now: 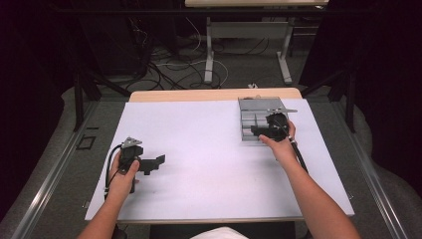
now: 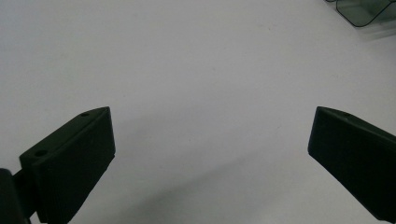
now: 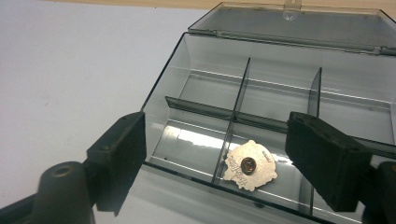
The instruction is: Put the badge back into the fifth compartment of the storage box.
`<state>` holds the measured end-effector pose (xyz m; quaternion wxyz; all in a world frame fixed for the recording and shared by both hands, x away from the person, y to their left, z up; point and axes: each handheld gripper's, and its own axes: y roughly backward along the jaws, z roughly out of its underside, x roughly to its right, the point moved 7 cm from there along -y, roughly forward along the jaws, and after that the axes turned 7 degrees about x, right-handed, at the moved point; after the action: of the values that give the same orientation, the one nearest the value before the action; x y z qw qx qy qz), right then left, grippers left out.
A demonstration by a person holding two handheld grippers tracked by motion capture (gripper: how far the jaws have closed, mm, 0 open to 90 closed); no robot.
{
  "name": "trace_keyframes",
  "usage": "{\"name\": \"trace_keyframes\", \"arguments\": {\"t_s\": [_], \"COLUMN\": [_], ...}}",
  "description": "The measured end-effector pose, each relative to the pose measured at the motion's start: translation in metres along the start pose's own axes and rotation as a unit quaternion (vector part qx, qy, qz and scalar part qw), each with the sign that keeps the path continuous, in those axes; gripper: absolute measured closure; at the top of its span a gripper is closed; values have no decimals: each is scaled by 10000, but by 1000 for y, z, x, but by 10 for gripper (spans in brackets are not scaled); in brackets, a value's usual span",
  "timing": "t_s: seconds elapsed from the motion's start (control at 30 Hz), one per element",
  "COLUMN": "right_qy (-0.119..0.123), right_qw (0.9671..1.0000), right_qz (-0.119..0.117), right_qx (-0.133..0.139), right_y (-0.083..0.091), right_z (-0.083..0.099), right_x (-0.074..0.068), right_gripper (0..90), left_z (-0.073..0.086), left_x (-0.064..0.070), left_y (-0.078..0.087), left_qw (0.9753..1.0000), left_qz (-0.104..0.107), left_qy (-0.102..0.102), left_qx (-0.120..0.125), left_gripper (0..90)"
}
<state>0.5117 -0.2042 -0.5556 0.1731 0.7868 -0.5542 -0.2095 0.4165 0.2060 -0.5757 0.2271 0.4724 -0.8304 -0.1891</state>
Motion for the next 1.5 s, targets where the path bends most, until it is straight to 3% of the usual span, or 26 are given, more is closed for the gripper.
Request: {"name": "trace_keyframes", "arguments": {"t_s": [0.3, 0.47, 0.73, 1.17, 1.5], "right_qy": [137, 354, 497, 488, 423], "right_qw": [9998, 9992, 9986, 9983, 9988], "right_qz": [-141, -139, -163, -317, -238], "right_qx": [-44, -88, -76, 21, -14], "right_y": [11, 19, 34, 62, 81], "right_z": [0, 1, 5, 16, 38], "right_x": [-8, -9, -10, -11, 0], "right_gripper": [149, 140, 104, 3, 0], "left_z": [0, 0, 0, 0, -1], "left_x": [-1, -1, 0, 0, 0], "left_y": [1, 1, 2, 1, 2], "left_qw": [10000, 10000, 10000, 10000, 10000], "left_qz": [-3, -2, 2, -6, -20], "left_qy": [-38, -41, -67, -11, 34], "left_qx": [-28, -28, -53, -26, 27], "left_gripper": [10, 10, 10, 10, 10]}}
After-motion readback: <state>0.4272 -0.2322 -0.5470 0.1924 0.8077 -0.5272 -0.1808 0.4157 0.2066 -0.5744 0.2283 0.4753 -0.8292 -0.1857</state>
